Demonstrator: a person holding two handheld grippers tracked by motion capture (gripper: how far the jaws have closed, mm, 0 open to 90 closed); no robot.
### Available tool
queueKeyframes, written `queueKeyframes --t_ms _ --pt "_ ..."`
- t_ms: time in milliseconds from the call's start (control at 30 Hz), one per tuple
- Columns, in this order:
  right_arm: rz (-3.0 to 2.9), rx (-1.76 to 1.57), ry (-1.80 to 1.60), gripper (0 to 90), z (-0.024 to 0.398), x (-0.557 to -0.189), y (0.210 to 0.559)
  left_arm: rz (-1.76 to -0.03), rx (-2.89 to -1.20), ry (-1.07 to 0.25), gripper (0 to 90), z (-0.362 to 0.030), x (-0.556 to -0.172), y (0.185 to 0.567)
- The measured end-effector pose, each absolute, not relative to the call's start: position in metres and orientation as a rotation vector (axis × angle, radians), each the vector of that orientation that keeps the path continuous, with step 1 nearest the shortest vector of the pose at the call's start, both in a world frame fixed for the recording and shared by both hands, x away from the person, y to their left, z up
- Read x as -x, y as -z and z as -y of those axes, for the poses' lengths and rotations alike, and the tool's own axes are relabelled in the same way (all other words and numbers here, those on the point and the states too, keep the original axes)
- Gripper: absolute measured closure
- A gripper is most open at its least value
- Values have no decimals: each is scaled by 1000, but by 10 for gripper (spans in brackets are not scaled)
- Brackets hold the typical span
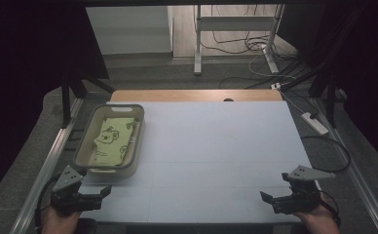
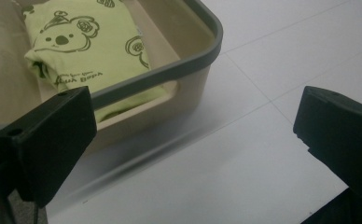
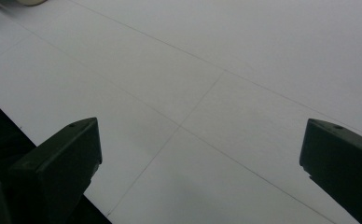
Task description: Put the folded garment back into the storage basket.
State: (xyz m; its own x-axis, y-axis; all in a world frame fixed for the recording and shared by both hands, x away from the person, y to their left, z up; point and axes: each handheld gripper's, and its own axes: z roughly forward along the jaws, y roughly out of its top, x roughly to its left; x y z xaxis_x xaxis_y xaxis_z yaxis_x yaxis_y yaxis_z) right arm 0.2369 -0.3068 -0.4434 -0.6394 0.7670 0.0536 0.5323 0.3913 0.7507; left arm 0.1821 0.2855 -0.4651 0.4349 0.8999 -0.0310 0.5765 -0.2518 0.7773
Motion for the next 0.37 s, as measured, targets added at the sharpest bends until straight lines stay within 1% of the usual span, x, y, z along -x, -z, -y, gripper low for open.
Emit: queueKeyframes --t_ms 367 --pt "-2338 -1175 -1046 0 313 -231 442 -1267 -1971 -550 0 -285 -182 466"
